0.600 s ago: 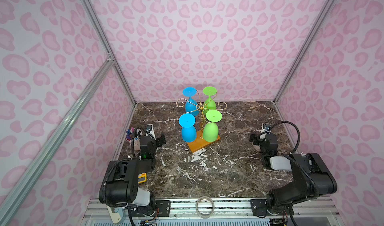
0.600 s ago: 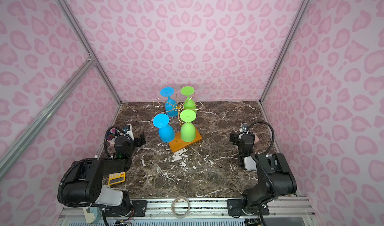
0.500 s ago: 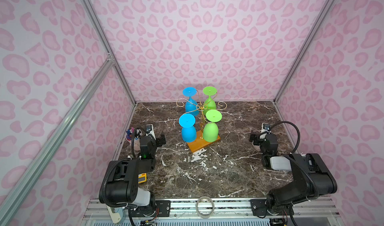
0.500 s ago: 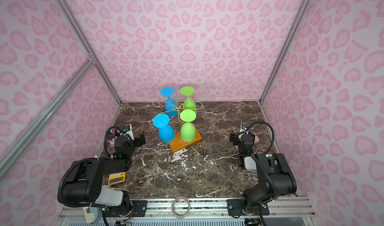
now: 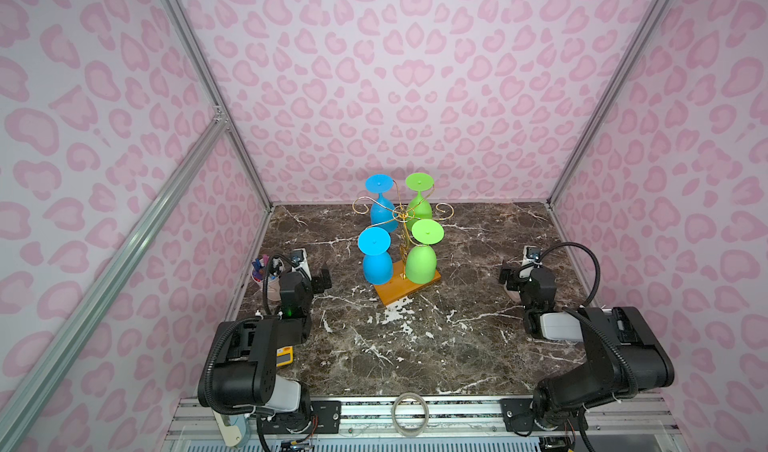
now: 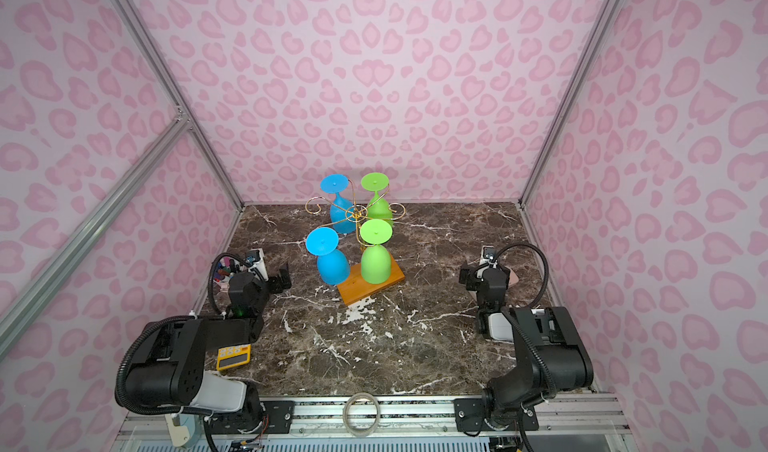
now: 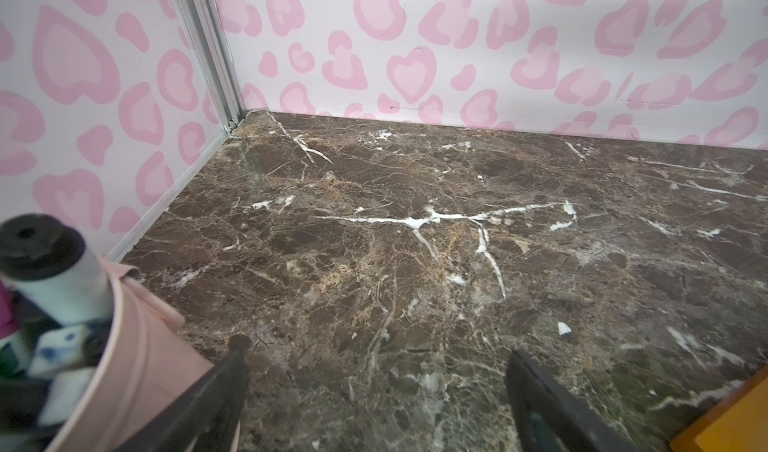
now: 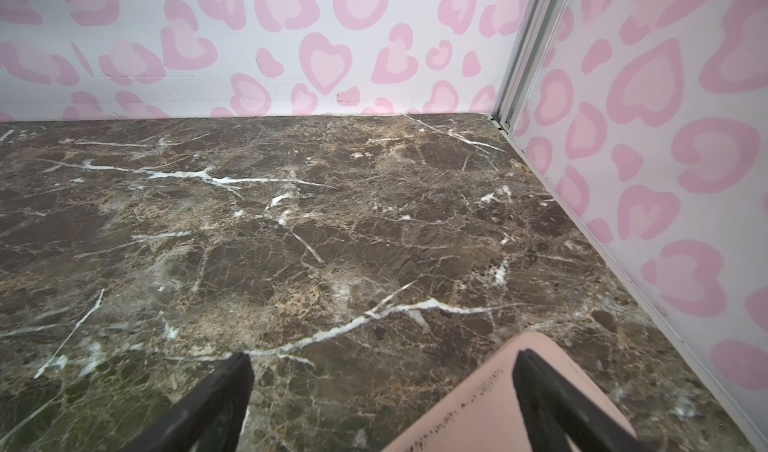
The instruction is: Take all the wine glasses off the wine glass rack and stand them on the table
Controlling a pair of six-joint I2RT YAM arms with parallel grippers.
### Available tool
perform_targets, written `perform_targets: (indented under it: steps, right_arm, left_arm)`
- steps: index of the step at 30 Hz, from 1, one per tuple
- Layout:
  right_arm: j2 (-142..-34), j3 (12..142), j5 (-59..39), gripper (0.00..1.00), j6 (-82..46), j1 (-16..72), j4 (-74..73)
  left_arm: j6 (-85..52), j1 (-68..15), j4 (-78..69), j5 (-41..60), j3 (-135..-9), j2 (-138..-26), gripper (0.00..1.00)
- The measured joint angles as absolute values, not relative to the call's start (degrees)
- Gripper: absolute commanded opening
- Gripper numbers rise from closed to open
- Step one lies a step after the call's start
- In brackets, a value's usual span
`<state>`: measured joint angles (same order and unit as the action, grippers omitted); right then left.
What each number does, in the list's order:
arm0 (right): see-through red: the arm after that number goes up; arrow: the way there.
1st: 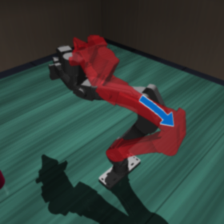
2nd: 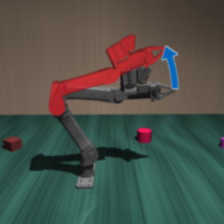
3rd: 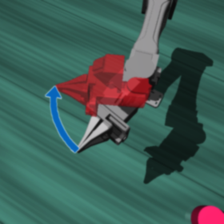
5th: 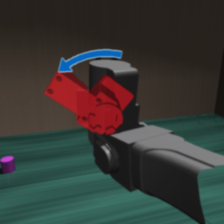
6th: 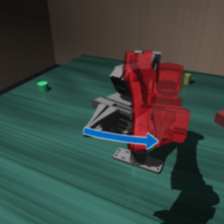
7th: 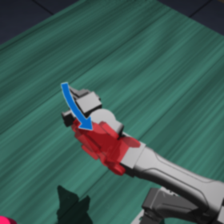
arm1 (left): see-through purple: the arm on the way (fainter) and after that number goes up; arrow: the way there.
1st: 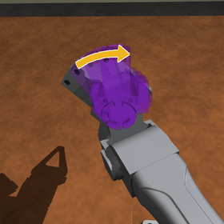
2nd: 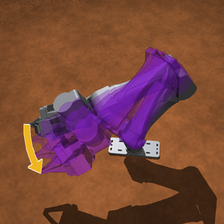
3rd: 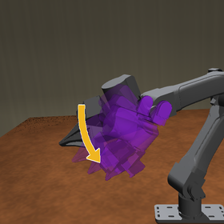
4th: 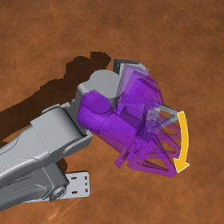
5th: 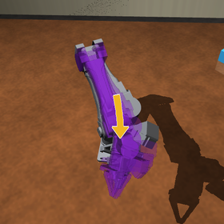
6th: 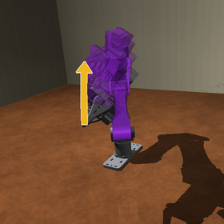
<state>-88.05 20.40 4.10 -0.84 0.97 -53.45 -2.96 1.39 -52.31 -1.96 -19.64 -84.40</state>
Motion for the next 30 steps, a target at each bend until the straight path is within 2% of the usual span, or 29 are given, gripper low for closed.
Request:
perform_targets:
  steps: [13, 18, 23, 25, 30]
  right_arm:
    - [-86.0, 20.4, 4.0, 1.0, -0.4, 1.0, -52.8]
    - [-76.5, 26.2, 4.5, 1.0, -1.4, 2.1, -40.3]
    - [-68.5, 29.3, 5.1, 1.0, -12.0, 2.2, -31.4]
    - [-69.1, 28.7, 1.9, 0.99, -13.5, 1.7, -29.1]
    - [-67.7, 30.2, -7.9, 0.88, -13.3, 4.8, -21.8]
  left_arm:
    - [-3.0, 1.4, -51.5, -2.0, -19.8, -83.7, 0.98]
    - [-4.0, 1.5, -38.6, -4.4, -27.7, -75.2, 0.98]
    - [-7.6, 1.8, -32.3, -4.5, -29.3, -65.0, 0.98]
    - [-9.9, 1.9, -29.3, -3.2, -30.1, -63.3, 0.98]
    - [-16.0, 2.1, -26.0, 2.2, -31.2, -59.2, 0.98]
